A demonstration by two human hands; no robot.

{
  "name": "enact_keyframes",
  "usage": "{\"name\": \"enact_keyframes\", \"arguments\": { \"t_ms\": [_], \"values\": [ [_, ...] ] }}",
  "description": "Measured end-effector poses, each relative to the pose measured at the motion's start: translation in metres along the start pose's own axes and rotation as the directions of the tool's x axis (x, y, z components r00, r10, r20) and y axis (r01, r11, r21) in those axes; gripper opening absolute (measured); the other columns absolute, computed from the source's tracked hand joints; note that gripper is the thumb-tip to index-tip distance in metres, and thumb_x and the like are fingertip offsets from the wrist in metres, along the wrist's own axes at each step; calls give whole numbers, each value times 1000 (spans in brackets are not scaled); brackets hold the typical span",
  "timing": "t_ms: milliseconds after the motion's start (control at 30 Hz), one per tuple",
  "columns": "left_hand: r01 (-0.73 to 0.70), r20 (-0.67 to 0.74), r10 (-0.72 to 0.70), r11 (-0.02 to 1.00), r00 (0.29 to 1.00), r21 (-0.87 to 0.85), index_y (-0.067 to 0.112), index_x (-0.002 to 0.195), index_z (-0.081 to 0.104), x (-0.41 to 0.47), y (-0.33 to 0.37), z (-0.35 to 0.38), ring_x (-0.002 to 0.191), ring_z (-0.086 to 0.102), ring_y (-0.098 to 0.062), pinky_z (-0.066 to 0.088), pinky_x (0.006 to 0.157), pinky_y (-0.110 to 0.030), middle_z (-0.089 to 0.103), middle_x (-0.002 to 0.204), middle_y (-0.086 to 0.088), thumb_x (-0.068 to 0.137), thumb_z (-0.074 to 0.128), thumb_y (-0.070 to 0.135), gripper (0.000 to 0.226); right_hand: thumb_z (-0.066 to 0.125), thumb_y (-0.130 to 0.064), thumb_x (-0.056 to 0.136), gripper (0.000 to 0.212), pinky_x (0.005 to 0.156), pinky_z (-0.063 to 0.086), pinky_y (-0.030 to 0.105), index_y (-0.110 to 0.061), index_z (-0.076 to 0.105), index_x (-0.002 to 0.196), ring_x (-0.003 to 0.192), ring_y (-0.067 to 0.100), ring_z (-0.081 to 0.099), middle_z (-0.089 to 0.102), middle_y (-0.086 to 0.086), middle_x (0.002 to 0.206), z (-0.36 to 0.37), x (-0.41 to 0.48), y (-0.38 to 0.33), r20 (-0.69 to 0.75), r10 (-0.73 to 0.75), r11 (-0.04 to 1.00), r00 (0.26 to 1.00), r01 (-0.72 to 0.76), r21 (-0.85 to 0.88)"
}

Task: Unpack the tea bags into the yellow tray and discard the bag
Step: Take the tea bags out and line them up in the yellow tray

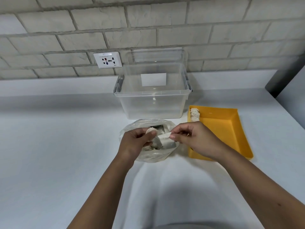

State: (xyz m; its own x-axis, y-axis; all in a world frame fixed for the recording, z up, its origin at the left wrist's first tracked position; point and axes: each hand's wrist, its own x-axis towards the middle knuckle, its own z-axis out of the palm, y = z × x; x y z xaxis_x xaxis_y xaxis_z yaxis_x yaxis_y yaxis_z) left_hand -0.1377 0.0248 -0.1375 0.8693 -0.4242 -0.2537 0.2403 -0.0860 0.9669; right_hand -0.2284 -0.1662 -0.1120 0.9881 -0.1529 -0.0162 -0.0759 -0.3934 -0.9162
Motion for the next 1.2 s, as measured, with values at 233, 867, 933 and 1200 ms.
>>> {"name": "enact_keyframes", "arguments": {
  "t_ms": [233, 867, 933, 1200],
  "values": [
    [-237, 60, 239, 841, 969, 486, 27, 95, 78, 0, 7, -2, 75, 65, -3, 48, 73, -12, 75, 85, 10, 94, 66, 24, 13, 73, -25, 85, 3, 74, 43, 15, -24, 72, 82, 85, 2, 58, 64, -10, 98, 2, -1, 1, 61, -68, 981, 996, 78, -177],
    [21, 114, 18, 944, 993, -328, 8, 103, 65, -4, 10, 15, 92, 70, -19, 59, 85, -28, 74, 97, -6, 99, 55, 11, 12, 69, -11, 87, 3, 75, 52, 30, -10, 71, 89, 75, 14, 61, 69, 1, 86, 14, 0, 15, -111, -22, 964, 994, 51, 262],
    [29, 119, 9, 950, 993, -309, 7, 105, 65, -5, 5, 15, 95, 69, -22, 59, 87, -30, 73, 99, -9, 98, 56, 10, 11, 70, -11, 86, 3, 76, 53, 35, -9, 71, 88, 74, 17, 61, 69, 4, 83, 13, 1, 14, -144, -37, 964, 989, 73, 254],
    [-160, 176, 135, 977, 975, 139, 22, 111, 72, -12, 8, 11, 91, 69, -16, 55, 90, -35, 72, 110, 2, 94, 63, 11, 22, 65, -18, 91, 4, 77, 48, 26, -18, 68, 89, 85, 5, 59, 64, -11, 91, -2, -2, 1, 37, -287, 887, 957, 280, -368]
  ]
}}
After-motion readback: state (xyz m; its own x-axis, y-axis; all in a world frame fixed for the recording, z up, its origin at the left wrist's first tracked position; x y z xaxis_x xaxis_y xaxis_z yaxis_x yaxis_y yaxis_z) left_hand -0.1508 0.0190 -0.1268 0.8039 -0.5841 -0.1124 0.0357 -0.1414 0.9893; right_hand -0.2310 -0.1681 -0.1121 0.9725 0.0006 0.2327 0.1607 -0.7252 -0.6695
